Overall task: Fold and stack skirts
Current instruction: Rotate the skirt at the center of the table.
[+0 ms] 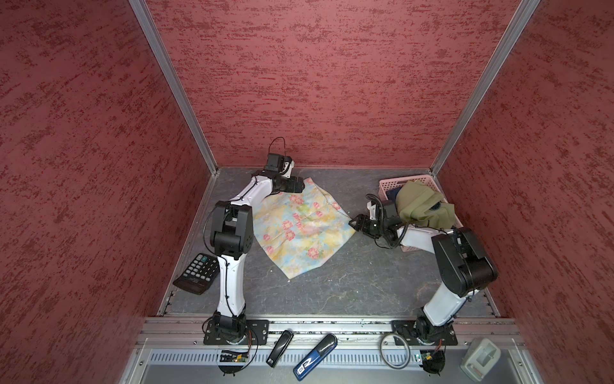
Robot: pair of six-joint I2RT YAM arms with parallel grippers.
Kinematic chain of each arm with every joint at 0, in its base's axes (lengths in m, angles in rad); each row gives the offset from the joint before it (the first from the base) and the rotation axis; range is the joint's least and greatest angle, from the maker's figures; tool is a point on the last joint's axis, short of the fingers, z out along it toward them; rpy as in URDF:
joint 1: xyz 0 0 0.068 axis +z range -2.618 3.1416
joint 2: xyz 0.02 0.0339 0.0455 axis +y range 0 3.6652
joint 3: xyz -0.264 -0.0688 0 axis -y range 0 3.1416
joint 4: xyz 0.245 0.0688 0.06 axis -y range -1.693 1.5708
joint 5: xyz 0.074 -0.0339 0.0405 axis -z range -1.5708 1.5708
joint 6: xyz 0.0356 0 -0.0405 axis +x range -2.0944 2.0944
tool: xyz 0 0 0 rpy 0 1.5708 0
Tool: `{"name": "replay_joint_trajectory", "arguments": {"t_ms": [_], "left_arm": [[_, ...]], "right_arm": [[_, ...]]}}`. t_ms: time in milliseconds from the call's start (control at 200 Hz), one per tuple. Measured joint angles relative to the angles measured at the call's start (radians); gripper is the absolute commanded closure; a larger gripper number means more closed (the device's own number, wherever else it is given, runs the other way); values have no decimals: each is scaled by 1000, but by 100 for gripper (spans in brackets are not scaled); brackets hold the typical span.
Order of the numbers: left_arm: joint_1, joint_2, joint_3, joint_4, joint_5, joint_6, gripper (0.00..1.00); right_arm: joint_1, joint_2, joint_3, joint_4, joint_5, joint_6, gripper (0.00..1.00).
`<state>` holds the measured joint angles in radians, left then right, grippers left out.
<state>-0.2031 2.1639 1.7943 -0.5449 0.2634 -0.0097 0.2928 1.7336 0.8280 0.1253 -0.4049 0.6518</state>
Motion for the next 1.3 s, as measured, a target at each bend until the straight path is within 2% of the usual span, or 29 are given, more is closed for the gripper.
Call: {"name": "replay_joint_trajectory", "arguments": {"t_ms": [125, 361, 396, 591, 761, 1122, 1302], "left_arm": [[3, 25, 0, -27, -26, 9, 4], [62, 33, -10, -28, -32, 9, 4], [77, 33, -17, -23, -33, 7, 4], [158, 33, -48, -18, -43, 2, 6], [170, 30, -70, -21, -81, -4, 7], [238, -69, -224, -35, -89, -65, 11], [246, -122, -254, -47, -84, -80, 16]], "right_arm": [[4, 29, -19, 76, -11, 39, 45], [7, 84, -17, 137, -21, 69, 95], [7, 85, -14, 136, -18, 67, 100], [6, 103, 80, 63, 9, 14, 100], [-3, 151, 245, -61, 47, -71, 100], [-73, 433, 787, -347, 72, -253, 100], [-75, 542, 950, -381, 31, -263, 99]]}}
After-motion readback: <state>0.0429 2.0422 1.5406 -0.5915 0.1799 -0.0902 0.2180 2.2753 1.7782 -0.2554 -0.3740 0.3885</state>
